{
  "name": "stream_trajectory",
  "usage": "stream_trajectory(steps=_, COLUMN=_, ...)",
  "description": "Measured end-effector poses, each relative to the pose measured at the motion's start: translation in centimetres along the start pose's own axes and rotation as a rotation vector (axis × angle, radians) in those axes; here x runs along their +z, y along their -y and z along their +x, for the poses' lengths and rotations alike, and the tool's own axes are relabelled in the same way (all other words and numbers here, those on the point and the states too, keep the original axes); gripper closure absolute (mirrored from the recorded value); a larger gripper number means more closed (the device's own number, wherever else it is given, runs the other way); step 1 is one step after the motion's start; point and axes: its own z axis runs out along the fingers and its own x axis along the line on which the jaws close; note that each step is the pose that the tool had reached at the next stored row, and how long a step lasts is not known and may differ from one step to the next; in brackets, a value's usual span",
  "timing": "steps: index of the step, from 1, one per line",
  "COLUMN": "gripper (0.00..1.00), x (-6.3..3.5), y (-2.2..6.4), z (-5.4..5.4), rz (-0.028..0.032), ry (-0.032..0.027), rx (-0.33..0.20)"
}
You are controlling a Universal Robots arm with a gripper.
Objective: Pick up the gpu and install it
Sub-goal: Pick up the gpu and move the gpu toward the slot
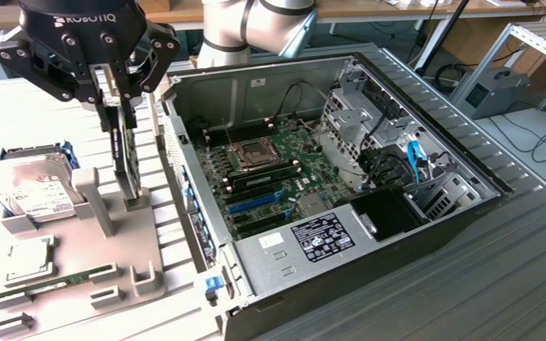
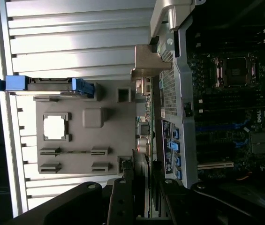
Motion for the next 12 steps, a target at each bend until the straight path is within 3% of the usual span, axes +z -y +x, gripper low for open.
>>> stream_trajectory(steps=12, gripper=0.74, x=0.31, y=-0.03, z=-0.52, rz=0.0003, ry=0.0, rx=0.0)
